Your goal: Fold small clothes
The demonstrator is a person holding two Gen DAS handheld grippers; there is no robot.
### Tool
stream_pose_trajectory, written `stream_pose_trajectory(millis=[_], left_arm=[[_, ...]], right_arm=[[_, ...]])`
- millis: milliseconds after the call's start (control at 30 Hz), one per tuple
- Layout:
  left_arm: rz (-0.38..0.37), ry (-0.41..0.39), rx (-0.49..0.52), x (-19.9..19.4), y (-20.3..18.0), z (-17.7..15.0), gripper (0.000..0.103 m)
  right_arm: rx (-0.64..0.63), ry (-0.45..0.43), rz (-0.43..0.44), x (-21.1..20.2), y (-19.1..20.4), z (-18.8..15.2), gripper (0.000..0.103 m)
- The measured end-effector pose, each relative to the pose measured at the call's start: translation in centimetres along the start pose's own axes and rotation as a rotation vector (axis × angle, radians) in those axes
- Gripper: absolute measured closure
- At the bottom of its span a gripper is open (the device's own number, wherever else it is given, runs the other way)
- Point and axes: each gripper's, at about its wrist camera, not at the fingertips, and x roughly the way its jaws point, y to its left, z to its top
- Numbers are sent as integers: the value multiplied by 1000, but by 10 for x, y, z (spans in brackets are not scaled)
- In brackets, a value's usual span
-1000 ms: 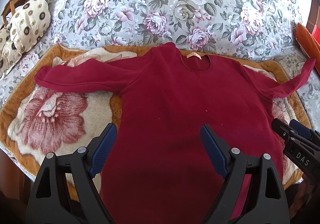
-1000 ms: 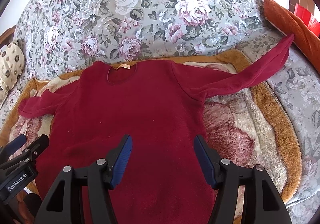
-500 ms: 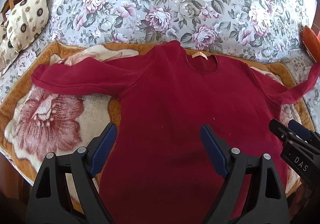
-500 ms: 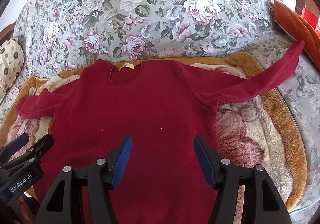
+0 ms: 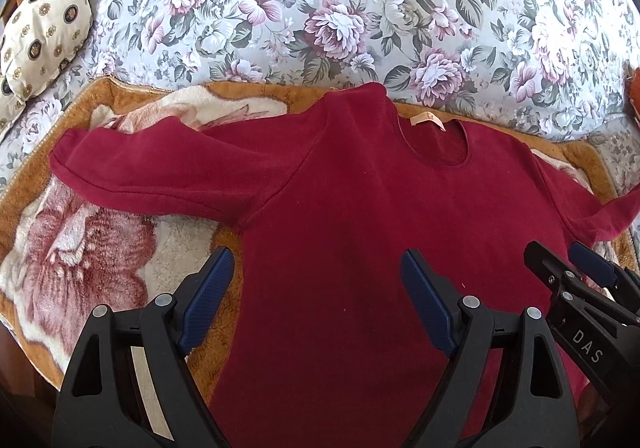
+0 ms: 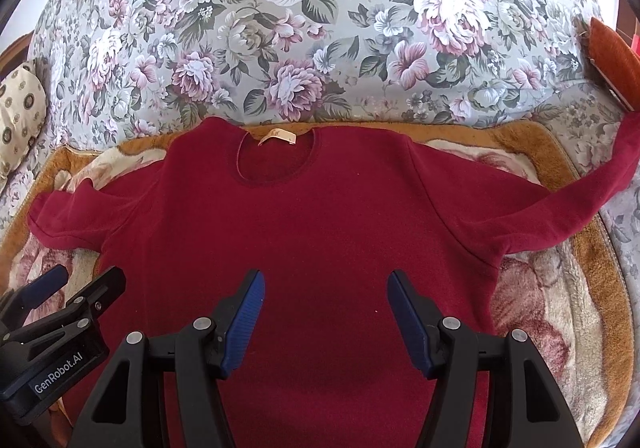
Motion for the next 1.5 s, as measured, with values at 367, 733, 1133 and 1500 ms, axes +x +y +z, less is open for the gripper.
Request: stream_pose_trajectory(millis=[367,733,1133,1500], left_arm=[[16,16,-31,23,15,18,18],[-2,32,-213,28,115,37,18],[27,-23,-730,57,316,30,18],[44,-42,-923,74,378,57,18]], right_arm=[[-31,25,24,32,24,20,41],[-77,37,84,54,63,34,41],[-167,40,120,88,118,51,41],[-154,39,152,96,120,55,41]])
